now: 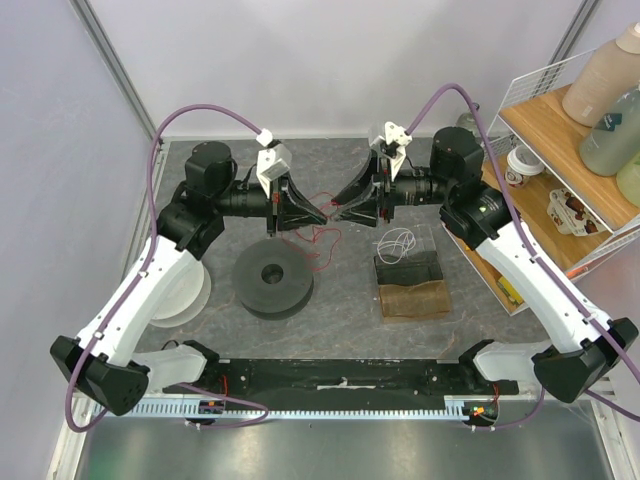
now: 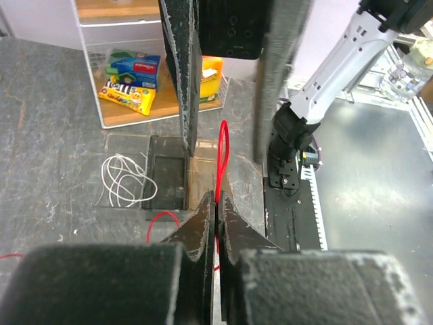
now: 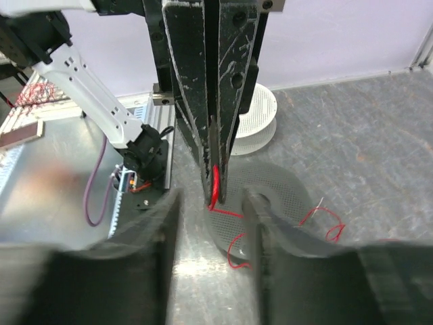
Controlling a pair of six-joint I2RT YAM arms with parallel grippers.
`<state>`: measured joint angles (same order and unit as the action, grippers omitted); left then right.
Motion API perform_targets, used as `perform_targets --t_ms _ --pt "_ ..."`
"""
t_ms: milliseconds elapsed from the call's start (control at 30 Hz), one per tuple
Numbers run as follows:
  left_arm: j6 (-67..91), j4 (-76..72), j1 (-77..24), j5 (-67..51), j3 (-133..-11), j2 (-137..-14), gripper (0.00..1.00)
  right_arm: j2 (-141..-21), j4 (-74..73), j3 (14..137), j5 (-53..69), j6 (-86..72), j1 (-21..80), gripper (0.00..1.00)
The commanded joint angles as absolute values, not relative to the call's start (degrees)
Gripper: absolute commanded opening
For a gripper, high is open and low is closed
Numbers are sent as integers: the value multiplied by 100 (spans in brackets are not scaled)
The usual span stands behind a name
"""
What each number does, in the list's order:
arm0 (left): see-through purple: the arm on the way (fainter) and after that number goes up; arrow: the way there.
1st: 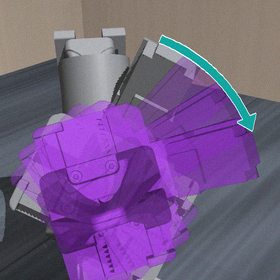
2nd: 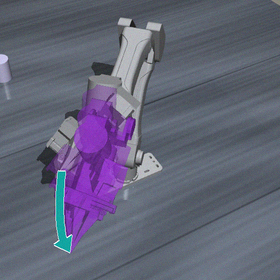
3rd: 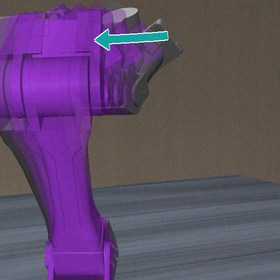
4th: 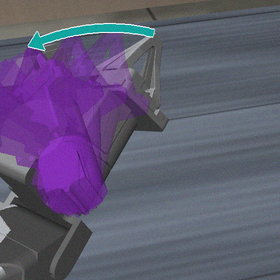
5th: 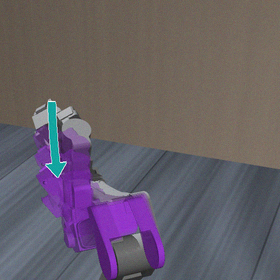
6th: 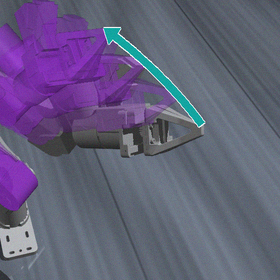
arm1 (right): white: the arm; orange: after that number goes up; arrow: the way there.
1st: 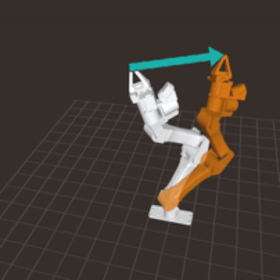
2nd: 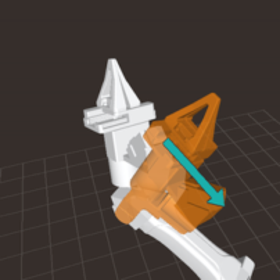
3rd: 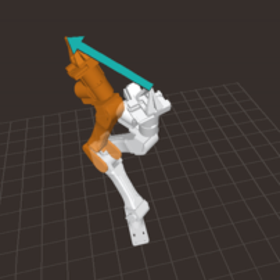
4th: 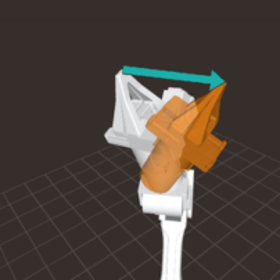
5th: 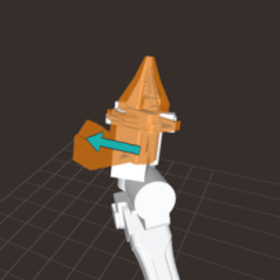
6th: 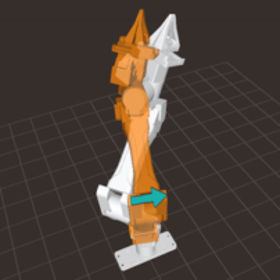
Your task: Wrap the cables
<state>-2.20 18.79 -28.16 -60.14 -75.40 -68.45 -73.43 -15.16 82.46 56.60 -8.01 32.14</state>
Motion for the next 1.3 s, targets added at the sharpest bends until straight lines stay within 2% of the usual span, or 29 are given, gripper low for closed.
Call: perform_targets --t_ms 0,33,67,133,200,300,467,600,700,800,1033,1267 --pt "246 1723 -2252 -6099 -7541 -6767 2 -7339 -1318 8209 5353 -1177 3042 60" --pt "272 1731 -1980 -6152 -7611 -6828 2 -7356 -1301 8226 5239 -1247 2963 73" --pt "281 1766 -1734 -6222 -7751 -6907 2 -7374 -1301 8227 5177 -1274 2866 78" --pt "220 1906 -1259 -6371 -8075 -7153 2 -7409 -1318 8200 5081 -1213 2743 79" --pt "-409 2649 -959 -6399 -8646 -7460 2 -7426 -1336 8095 4879 -1143 2655 80" --pt "-1413 3304 -678 -5864 -9446 -7865 2 -7672 -1870 8042 4632 -722 2646 79" --pt "-1880 3016 -71 -4293 -10799 -8620 2 -8374 -2022 7700 4045 -720 2830 79" --pt "-1881 3006 290 -3605 -11846 -9219 2 -9156 -1837 7585 3850 -1229 3146 75" --pt "-1854 2874 334 -3507 -11550 -9168 2 -9588 -1312 7279 3841 -1843 3366 75" --pt "-1837 2515 334 -3533 -10830 -8834 2 -9948 -775 6970 3779 -2249 3515 80" --pt "-1714 2461 334 -3841 -10196 -8534 2 -10845 622 6663 4394 -3531 3630 82" --pt "-1600 2443 334 -3955 -10055 -8473 2 -11355 2045 6399 4667 -4763 3779 75"
